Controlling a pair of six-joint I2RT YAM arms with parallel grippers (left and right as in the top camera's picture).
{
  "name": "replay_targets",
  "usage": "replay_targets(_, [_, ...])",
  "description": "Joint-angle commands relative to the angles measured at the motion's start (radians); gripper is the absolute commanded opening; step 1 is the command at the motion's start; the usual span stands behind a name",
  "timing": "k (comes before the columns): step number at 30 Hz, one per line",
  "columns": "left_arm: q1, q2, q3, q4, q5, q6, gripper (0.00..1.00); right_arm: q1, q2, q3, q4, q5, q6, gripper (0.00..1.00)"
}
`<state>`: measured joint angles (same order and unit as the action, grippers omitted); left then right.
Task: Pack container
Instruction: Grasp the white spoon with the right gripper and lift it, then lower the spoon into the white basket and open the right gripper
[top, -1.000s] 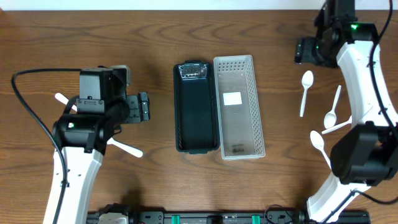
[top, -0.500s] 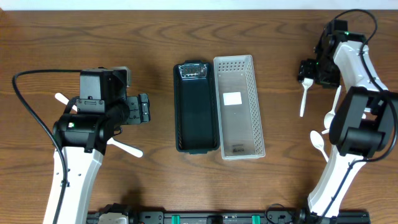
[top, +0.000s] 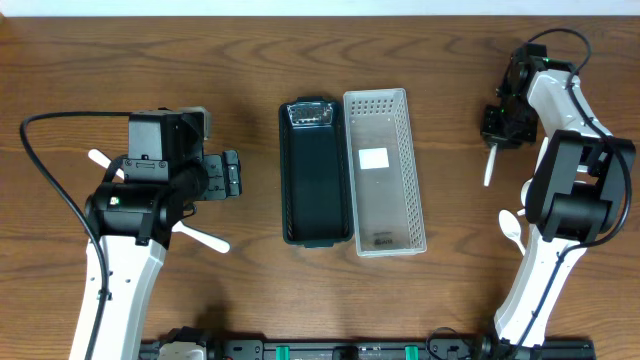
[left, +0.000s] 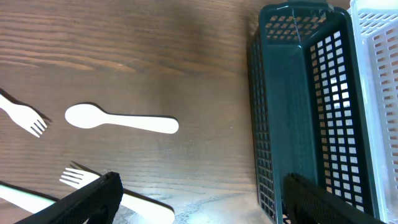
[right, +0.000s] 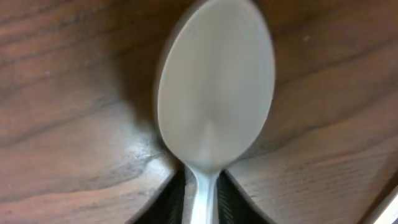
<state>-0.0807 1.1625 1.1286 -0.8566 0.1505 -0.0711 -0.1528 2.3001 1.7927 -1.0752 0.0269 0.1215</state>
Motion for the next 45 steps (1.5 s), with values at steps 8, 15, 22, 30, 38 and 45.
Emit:
replay_targets(8, [-0.004, 0.0, 0.023, -0.002, -0.004, 0.006, 0.86, 0.03, -0.012, 0.008, -0.029, -0.018, 0.005, 0.01])
replay_targets(15, [-0.004, 0.0, 0.023, -0.002, -0.004, 0.006, 0.86, 0.123, -0.197, 0.187, -0.096, -0.042, 0.005, 0.01])
replay_targets(22, [-0.004, 0.0, 0.023, 0.001, -0.004, 0.006, 0.86, 0.341, -0.332, 0.245, -0.129, -0.09, 0.093, 0.01])
replay_targets(30, [-0.004, 0.0, 0.023, 0.001, -0.004, 0.006, 0.86, 0.543, -0.275, 0.108, -0.14, -0.087, 0.198, 0.01])
replay_targets(38, [-0.004, 0.0, 0.023, -0.003, -0.004, 0.006, 0.86, 0.61, -0.211, -0.069, -0.042, -0.084, 0.224, 0.1])
replay_targets(45, [-0.004, 0.0, 0.022, -0.003, -0.005, 0.007, 0.86, 0.586, -0.225, 0.062, -0.081, -0.079, 0.131, 0.34])
